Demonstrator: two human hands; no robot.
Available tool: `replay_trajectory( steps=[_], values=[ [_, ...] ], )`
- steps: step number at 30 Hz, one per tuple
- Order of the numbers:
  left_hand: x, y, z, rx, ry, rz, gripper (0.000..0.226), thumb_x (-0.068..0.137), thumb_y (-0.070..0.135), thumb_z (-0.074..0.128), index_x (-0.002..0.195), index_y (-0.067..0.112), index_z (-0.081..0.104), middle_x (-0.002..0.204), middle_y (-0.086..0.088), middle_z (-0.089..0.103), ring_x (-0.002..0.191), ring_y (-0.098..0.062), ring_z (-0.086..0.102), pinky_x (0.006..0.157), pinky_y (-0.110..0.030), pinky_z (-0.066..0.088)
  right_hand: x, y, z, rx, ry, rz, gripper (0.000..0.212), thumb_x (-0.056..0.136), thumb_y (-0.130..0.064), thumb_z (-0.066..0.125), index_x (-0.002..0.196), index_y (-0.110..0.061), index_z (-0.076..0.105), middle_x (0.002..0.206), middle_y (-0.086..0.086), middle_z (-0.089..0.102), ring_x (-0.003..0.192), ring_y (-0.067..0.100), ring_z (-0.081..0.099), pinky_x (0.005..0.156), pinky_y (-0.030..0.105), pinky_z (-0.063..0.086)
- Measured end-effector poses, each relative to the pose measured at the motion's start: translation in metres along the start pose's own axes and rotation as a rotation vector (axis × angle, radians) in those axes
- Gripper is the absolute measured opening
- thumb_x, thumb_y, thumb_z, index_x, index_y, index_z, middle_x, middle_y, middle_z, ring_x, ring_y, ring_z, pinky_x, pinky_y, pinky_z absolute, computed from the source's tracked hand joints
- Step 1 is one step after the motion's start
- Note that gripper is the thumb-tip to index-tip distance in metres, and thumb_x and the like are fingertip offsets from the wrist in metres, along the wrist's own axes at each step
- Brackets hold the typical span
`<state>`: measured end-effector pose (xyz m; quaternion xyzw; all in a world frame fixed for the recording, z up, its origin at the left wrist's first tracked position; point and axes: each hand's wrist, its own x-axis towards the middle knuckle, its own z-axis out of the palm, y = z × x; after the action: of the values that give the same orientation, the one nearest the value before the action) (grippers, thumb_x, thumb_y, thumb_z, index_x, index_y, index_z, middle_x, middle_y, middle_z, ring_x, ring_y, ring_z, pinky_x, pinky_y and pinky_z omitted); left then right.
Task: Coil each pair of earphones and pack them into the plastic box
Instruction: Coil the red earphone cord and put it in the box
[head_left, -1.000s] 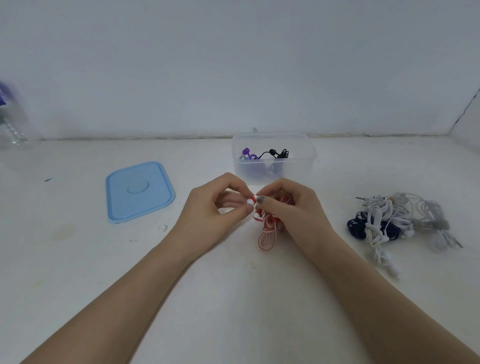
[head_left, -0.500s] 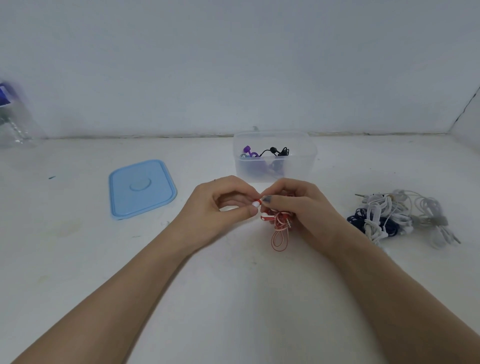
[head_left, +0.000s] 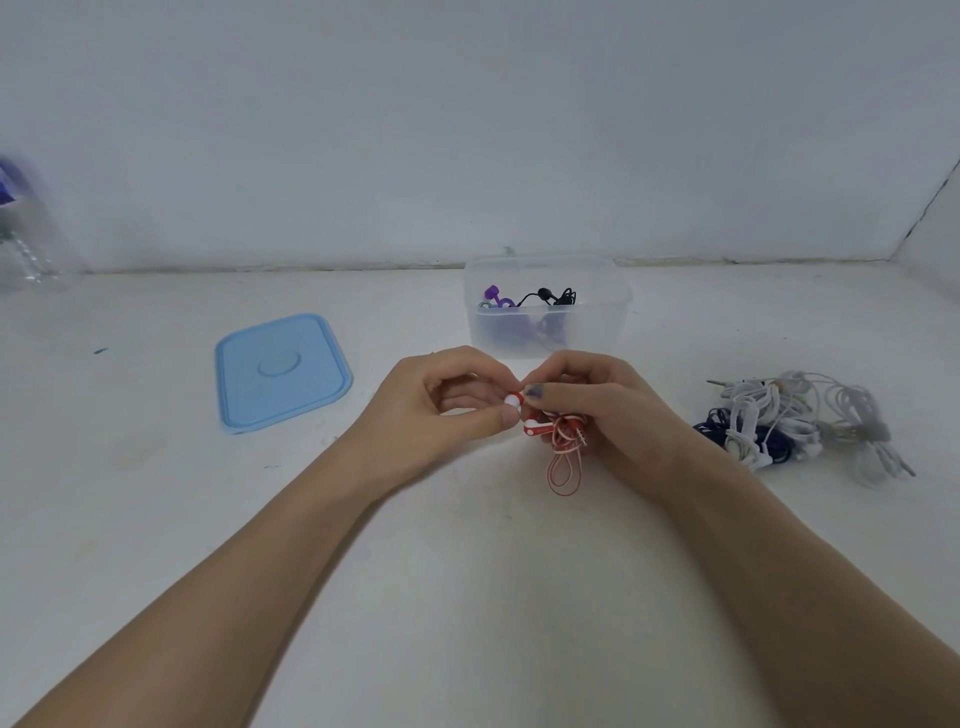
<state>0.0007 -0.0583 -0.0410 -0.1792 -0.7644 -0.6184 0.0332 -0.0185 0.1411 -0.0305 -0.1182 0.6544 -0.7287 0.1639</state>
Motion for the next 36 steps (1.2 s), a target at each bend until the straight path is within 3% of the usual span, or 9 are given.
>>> replay_trajectory(
  steps=[4, 9, 12, 18, 23, 28, 36],
  values=[
    [0.0003, 0.0006, 0.0005, -0.018, 0.008, 0.003, 0.017, 0.082, 0.011, 0.079, 0.098, 0.008, 0.074, 0.091, -0.014, 0.077, 0.093, -0.044, 0.071, 0.092, -0.059, 0.053, -0.0003, -0.0005, -0.0006, -0.005, -0.006, 0.0, 0.007, 0.089, 0.003, 0.063, 0.084, -0.001, 0.066, 0.072, 0.01, 0.07, 0.061, 0.019, 0.061, 0.053, 0.024, 0.046],
    [0.0019, 0.0001, 0.0003, -0.025, 0.007, 0.003, 0.015, 0.081, 0.014, 0.08, 0.095, 0.009, 0.075, 0.091, -0.02, 0.075, 0.092, -0.053, 0.066, 0.09, -0.067, 0.05, 0.0002, -0.0016, -0.002, 0.001, -0.036, 0.016, 0.009, 0.089, 0.004, 0.061, 0.083, -0.001, 0.067, 0.07, 0.012, 0.068, 0.061, 0.02, 0.061, 0.05, 0.022, 0.044],
    [0.0031, -0.0005, -0.0015, -0.022, 0.01, 0.007, 0.013, 0.082, 0.013, 0.079, 0.094, 0.01, 0.075, 0.091, -0.021, 0.074, 0.09, -0.054, 0.065, 0.082, -0.058, 0.052, -0.0001, -0.0031, -0.0019, 0.017, -0.048, 0.02, 0.009, 0.09, 0.005, 0.059, 0.084, 0.001, 0.065, 0.069, 0.012, 0.067, 0.057, 0.017, 0.061, 0.048, 0.021, 0.044],
    [0.0039, -0.0026, -0.0009, 0.025, 0.022, 0.046, 0.01, 0.089, 0.007, 0.076, 0.098, 0.009, 0.075, 0.097, -0.013, 0.076, 0.094, -0.038, 0.073, 0.092, -0.054, 0.055, 0.0015, -0.0022, -0.0014, 0.015, -0.029, 0.006, 0.009, 0.091, 0.002, 0.06, 0.084, 0.001, 0.066, 0.07, 0.01, 0.069, 0.058, 0.017, 0.057, 0.05, 0.022, 0.041],
    [0.0034, -0.0037, 0.0011, 0.071, 0.023, 0.054, 0.01, 0.089, 0.001, 0.075, 0.097, 0.006, 0.074, 0.096, -0.009, 0.076, 0.092, -0.027, 0.075, 0.084, -0.028, 0.053, 0.0031, 0.0, -0.0025, -0.003, -0.008, 0.002, 0.01, 0.089, -0.001, 0.064, 0.081, -0.004, 0.069, 0.072, 0.011, 0.07, 0.061, 0.021, 0.057, 0.055, 0.028, 0.034],
    [0.003, -0.0022, 0.0005, 0.064, 0.029, 0.062, 0.011, 0.09, 0.01, 0.072, 0.101, 0.007, 0.074, 0.096, -0.013, 0.077, 0.095, -0.034, 0.074, 0.093, -0.053, 0.056, 0.0039, 0.0014, -0.0023, 0.007, -0.013, 0.0, 0.009, 0.089, -0.001, 0.064, 0.083, -0.003, 0.069, 0.073, 0.011, 0.071, 0.062, 0.02, 0.059, 0.054, 0.026, 0.038],
    [0.0024, -0.0018, 0.0046, 0.051, 0.048, 0.068, 0.014, 0.092, 0.014, 0.068, 0.102, 0.005, 0.071, 0.094, -0.011, 0.079, 0.097, -0.031, 0.075, 0.098, -0.059, 0.053, 0.0045, 0.0016, -0.0038, 0.034, -0.006, -0.014, 0.01, 0.09, 0.002, 0.062, 0.083, -0.001, 0.067, 0.079, 0.015, 0.072, 0.062, 0.017, 0.064, 0.05, 0.021, 0.044]
  ],
)
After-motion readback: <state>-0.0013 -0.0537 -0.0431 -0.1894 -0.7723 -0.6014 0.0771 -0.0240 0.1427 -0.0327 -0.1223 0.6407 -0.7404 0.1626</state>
